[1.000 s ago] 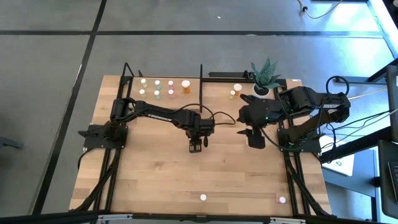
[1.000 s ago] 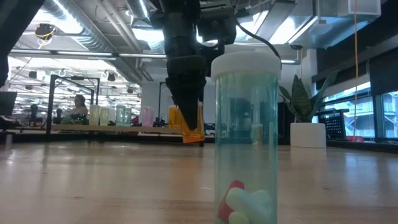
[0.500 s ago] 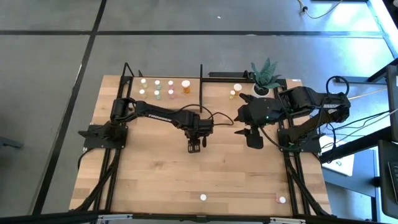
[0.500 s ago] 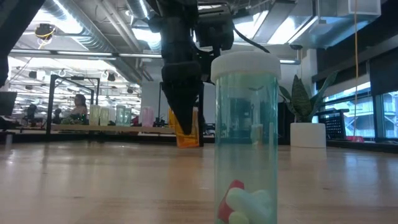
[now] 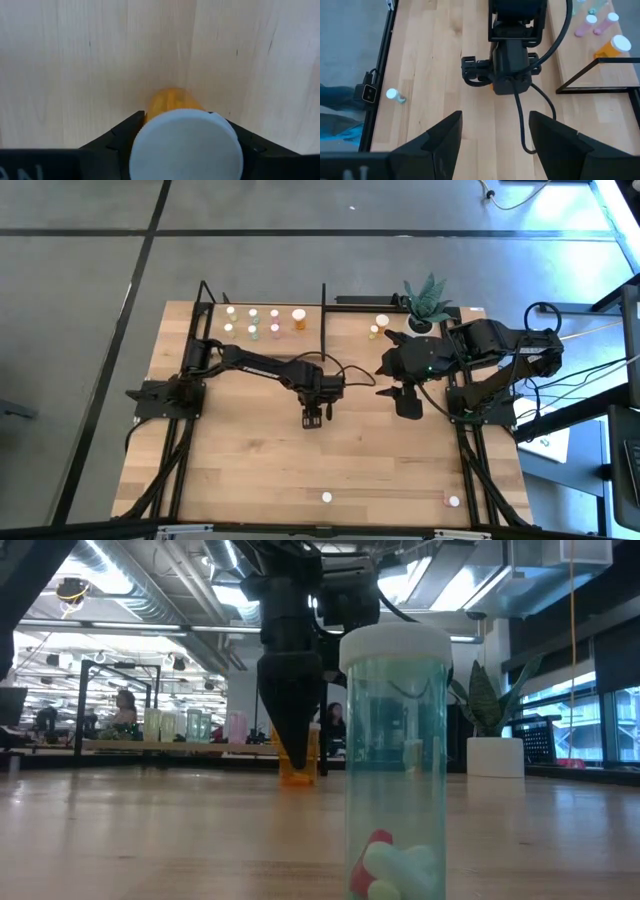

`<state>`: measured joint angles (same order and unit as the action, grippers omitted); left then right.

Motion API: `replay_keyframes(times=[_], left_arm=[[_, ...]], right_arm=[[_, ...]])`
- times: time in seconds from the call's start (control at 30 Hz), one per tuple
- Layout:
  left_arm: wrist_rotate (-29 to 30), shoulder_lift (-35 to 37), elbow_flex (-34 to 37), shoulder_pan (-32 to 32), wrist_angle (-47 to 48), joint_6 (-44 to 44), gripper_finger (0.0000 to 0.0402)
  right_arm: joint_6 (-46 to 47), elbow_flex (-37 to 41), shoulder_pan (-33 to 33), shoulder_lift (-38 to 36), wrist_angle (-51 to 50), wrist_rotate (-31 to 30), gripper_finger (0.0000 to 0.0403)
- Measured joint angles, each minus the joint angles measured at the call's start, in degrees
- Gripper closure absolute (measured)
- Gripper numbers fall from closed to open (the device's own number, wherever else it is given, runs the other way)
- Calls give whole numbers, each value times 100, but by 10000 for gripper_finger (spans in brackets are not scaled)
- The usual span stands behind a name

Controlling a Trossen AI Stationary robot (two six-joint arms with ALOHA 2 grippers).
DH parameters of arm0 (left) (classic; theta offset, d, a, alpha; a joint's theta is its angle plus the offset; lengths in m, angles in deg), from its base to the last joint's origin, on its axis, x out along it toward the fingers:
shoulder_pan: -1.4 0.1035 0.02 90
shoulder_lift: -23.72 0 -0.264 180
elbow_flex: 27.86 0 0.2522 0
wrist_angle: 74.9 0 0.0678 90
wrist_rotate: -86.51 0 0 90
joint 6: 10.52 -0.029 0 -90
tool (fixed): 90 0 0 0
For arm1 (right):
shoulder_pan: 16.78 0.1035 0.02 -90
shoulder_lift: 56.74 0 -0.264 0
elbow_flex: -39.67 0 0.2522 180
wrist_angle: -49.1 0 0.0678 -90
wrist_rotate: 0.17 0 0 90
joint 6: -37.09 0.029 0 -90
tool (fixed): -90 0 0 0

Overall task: Pick and place medicine bottles onto shelf by color
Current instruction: Put the bottom orange pill bottle on the shelf and align it with the other orange pill bottle

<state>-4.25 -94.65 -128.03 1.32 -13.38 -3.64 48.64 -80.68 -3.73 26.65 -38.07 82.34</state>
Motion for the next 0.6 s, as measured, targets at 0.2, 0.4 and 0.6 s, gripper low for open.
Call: replay_keyframes(times=[0.2, 0.4, 0.6], left_arm=[[94, -26, 17, 0, 26, 7, 160], [140, 0, -38, 12, 118, 75, 99], [151, 76, -538, 13, 678, 197, 83]], right_arm=[[0, 0, 1, 0, -2, 1, 172], [0, 0, 1, 0, -4, 0, 172], [0, 0, 0, 0, 1, 0, 172]])
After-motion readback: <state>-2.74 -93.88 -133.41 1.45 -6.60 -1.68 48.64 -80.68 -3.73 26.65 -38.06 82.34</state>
